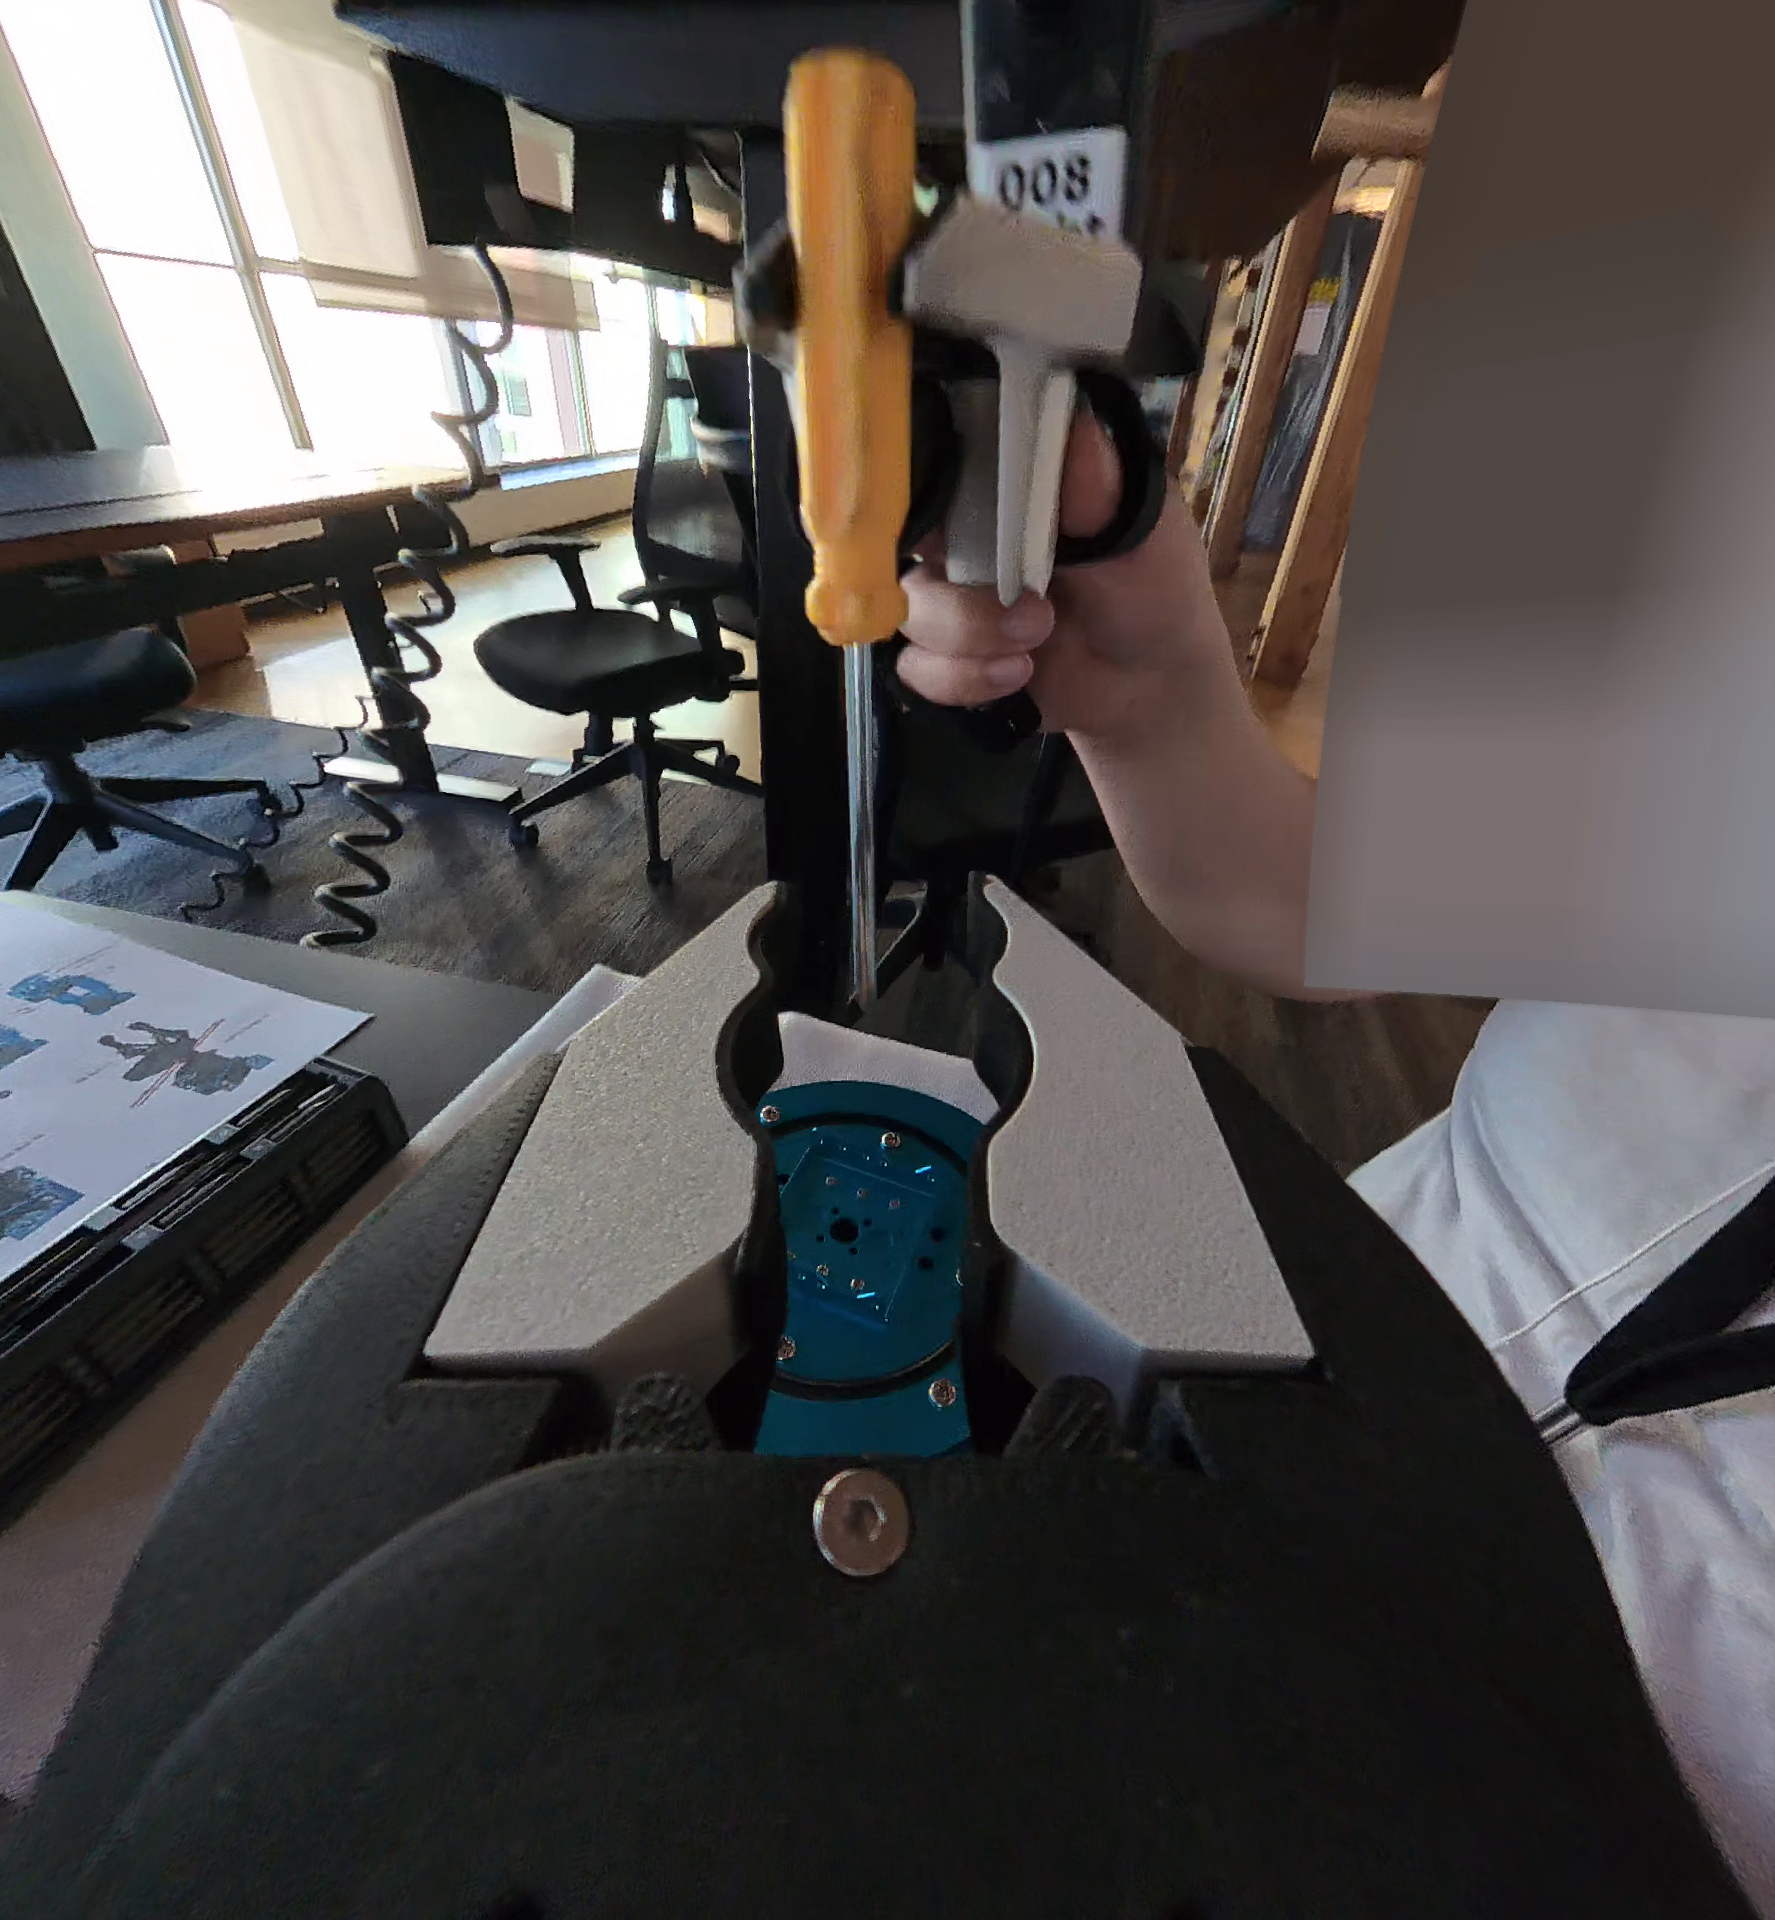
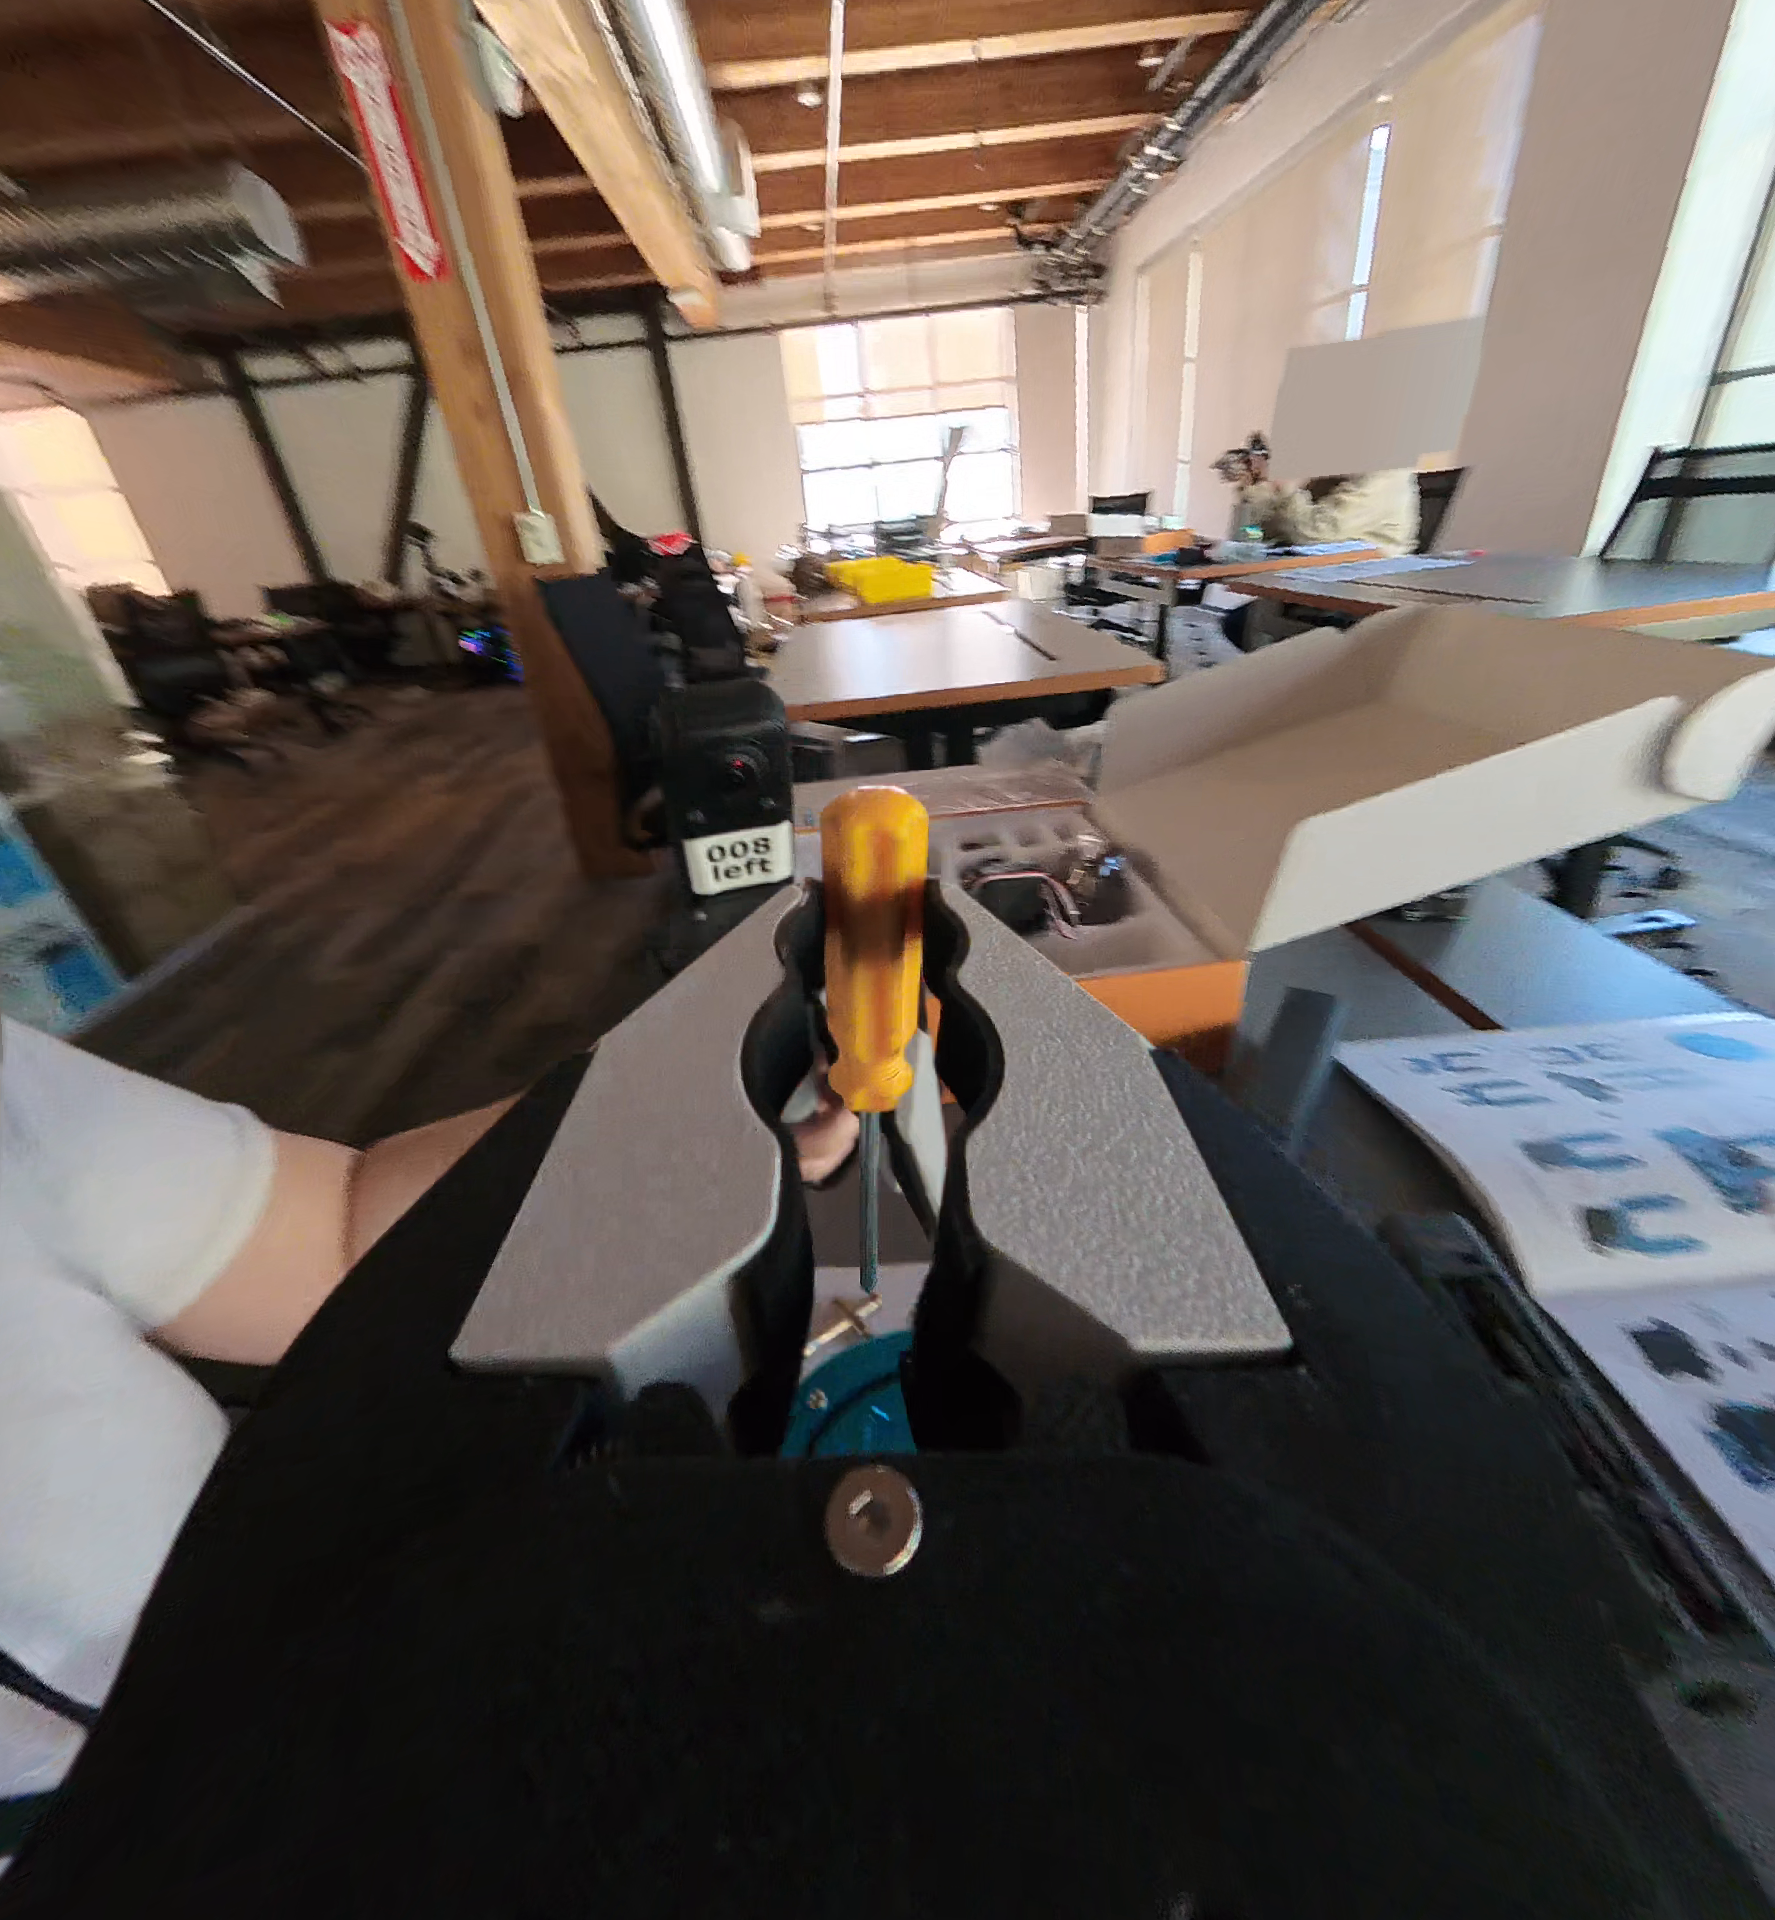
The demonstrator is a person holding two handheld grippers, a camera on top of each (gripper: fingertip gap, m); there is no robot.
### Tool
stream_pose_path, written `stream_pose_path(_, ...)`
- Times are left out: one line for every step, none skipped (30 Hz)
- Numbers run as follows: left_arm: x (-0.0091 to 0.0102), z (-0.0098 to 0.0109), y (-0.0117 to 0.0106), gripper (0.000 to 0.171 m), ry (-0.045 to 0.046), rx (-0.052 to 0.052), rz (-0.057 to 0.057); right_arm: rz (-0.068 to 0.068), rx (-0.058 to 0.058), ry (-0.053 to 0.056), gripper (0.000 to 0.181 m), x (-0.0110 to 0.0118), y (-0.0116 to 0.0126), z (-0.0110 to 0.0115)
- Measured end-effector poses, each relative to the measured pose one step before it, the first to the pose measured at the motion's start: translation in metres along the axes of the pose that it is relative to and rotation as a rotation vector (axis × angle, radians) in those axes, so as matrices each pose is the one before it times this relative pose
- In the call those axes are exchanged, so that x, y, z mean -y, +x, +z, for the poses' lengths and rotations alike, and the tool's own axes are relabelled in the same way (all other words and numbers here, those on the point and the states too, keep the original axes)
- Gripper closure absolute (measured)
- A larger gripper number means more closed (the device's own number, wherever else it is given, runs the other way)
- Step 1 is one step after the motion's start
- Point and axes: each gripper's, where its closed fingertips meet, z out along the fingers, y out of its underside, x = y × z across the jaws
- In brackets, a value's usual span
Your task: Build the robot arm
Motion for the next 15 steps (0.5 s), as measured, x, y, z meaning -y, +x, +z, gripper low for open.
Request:
stream_pose_path(-0.00063,0.00276,0.00055,0.139,-0.02037,0.0064,0.0073,0.0313,0.0346,0.0008,0.164,-0.00148,0.00045,0.00571)
stream_pose_path(-0.00022,0.0017,0.00008,0.14,-0.01298,0.0077,0.0025,0.0275,0.0248,0.003,0.164,-0.00318,0.00203,0.0061)
stream_pose_path(-0.00087,-0.00012,-0.0013,0.151,-0.01327,0.0132,-0.0048,0.0269,0.024,0.0068,0.164,-0.00431,0.00296,0.00622)
stream_pose_path(-0.00291,-0.00147,-0.00433,0.168,-0.02122,0.029,-0.0177,0.043,0.0255,0.0247,0.164,-0.00223,0.00407,0.00483)
stream_pose_path(-0.0052,-0.00276,-0.00591,0.169,-0.02516,0.0356,-0.0369,0.0443,0.0075,0.0092,0.164,-0.00434,0.00807,0.00303)
stream_pose_path(-0.00626,-0.00417,-0.00511,0.168,-0.02055,0.0233,-0.0557,0.031,0.0161,-0.0042,0.163,-0.00558,0.00681,0.00161)
stream_pose_path(-0.0061,-0.00556,-0.00467,0.169,-0.00901,0.013,-0.0673,0.0259,-0.007,-0.0112,0.152,-0.00616,0.00926,-0.0002)
stream_pose_path(-0.00493,-0.00658,-0.00358,0.17,0.00924,0.003,-0.0653,0.0211,-0.0269,-0.0128,0.143,-0.00618,0.01133,-0.00282)
stream_pose_path(-0.00489,-0.00702,-0.00418,0.17,0.01571,0.0041,-0.0645,0.0171,-0.0208,-0.0099,0.136,-0.00534,0.00934,-0.00569)
stream_pose_path(-0.00621,-0.00678,-0.00677,0.17,0.00922,0.0169,-0.0694,0.0177,-0.0196,-0.0037,0.134,-0.00499,0.00813,-0.00892)
stream_pose_path(-0.0072,-0.00618,-0.00872,0.17,0.00236,0.0241,-0.0673,0.016,-0.031,0.0123,0.135,-0.0037,0.00885,-0.01179)
stream_pose_path(-0.00811,-0.00486,-0.01002,0.17,-0.00577,0.0284,-0.0624,0.0128,-0.0402,0.0343,0.137,-0.00155,0.00956,-0.01403)
stream_pose_path(-0.00897,-0.00294,-0.01084,0.171,-0.01572,0.0307,-0.064,0.0115,-0.0424,0.0508,0.14,0.00002,0.00921,-0.01538)
stream_pose_path(-0.00931,-0.00062,-0.01131,0.171,-0.02247,0.0314,-0.0719,0.0121,-0.0426,0.0568,0.144,0.00019,0.00894,-0.01574)
stream_pose_path(-0.00898,0.0013,-0.0112,0.171,-0.02631,0.0292,-0.0787,0.0138,-0.0418,0.0584,0.147,0.00003,0.00828,-0.01534)
